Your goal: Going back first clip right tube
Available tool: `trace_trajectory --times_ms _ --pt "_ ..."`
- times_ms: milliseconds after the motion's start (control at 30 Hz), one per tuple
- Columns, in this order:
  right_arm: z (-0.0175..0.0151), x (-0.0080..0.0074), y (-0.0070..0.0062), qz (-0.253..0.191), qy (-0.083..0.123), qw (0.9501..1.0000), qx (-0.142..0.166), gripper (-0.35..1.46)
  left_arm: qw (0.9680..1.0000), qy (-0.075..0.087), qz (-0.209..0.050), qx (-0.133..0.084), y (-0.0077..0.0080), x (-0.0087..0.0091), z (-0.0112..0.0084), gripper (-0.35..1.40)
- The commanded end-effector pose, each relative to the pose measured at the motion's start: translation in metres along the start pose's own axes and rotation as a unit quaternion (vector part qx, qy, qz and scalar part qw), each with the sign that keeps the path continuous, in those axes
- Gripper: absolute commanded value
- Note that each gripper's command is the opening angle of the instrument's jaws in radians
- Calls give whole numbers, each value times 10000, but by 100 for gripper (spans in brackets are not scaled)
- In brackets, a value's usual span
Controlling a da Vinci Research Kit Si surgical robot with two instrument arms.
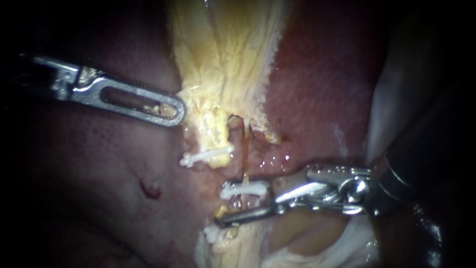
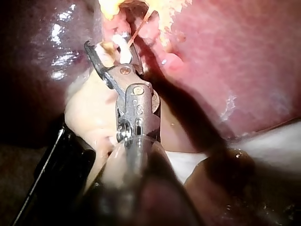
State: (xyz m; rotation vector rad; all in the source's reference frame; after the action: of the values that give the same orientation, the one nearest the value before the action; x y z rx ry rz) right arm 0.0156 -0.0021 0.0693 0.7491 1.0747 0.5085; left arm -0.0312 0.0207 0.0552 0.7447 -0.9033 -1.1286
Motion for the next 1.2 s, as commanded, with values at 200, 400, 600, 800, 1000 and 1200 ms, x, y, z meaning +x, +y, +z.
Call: trace_trajectory --times_ms 200,400,600,800,1000,1200 --pt "-21 -1 4 -471 1 9989 -16 50 10000 0 1 2 0 0 0 -35" --pt "-50 4 7 -869 7 9962 -26 50 10000 0 2 2 1 1 0 -35" --pt "-93 17 5 -1229 24 9924 -55 50 10000 3 4 5 1 1 -1 -35" --pt "-134 38 5 -1436 51 9895 -143 50 10000 2 7 4 2 2 0 -35" --pt "-153 47 4 -1536 57 9880 -171 50 10000 -12 17 -14 5 5 6 -35" --pt "-153 48 3 -1534 57 9880 -169 50 10000 5 63 -3 15 17 31 -35"
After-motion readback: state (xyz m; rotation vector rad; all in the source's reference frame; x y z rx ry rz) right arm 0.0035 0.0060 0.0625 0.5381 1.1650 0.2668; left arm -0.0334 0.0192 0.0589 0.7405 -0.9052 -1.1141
